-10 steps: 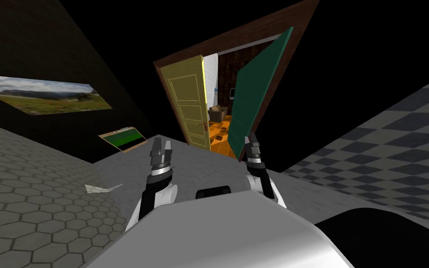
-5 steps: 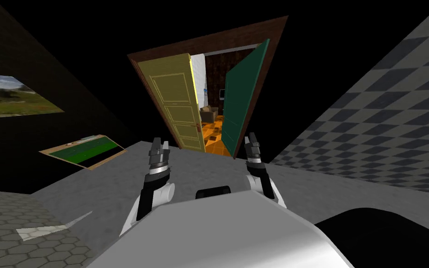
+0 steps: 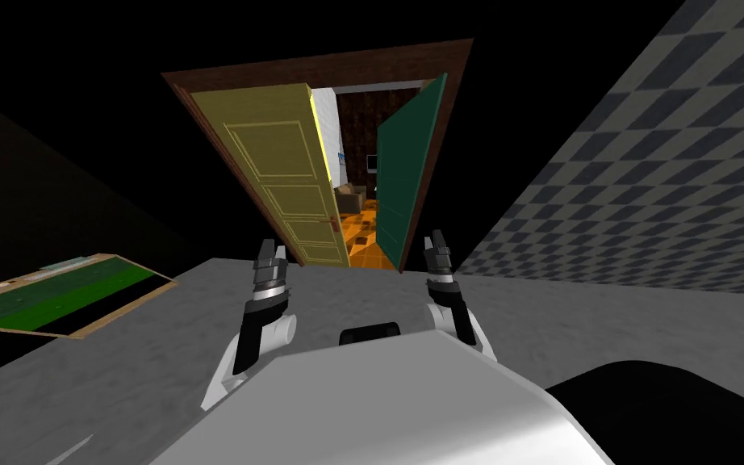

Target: Push the door open

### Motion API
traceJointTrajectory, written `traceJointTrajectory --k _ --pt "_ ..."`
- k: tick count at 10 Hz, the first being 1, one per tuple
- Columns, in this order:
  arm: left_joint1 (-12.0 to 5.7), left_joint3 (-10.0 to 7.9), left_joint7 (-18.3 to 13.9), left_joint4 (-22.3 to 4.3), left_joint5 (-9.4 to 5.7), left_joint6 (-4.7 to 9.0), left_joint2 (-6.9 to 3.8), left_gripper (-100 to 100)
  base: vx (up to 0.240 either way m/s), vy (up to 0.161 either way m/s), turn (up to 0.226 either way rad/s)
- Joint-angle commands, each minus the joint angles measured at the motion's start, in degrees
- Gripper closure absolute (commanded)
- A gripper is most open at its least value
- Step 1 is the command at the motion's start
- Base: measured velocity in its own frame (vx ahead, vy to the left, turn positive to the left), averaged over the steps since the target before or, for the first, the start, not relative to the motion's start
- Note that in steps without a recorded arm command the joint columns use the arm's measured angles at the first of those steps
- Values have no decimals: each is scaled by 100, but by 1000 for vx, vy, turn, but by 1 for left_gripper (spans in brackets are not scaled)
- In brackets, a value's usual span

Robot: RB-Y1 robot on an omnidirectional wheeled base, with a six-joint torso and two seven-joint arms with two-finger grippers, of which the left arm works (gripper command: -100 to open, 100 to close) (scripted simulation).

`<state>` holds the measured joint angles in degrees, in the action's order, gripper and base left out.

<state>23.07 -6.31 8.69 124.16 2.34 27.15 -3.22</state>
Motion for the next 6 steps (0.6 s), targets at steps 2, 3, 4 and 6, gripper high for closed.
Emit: traceJointTrajectory --k 2,3,4,6 --pt "-136 -335 -37 -205 69 -26 -33 -100 45 94 -342" --pt "-181 -431 -48 -264 86 -36 -45 -100 32 85 -197" --pt "-227 -528 -59 -323 104 -47 -56 -100 27 83 -185" --pt "-328 -743 -83 -454 143 -70 -77 -100 22 93 -207"
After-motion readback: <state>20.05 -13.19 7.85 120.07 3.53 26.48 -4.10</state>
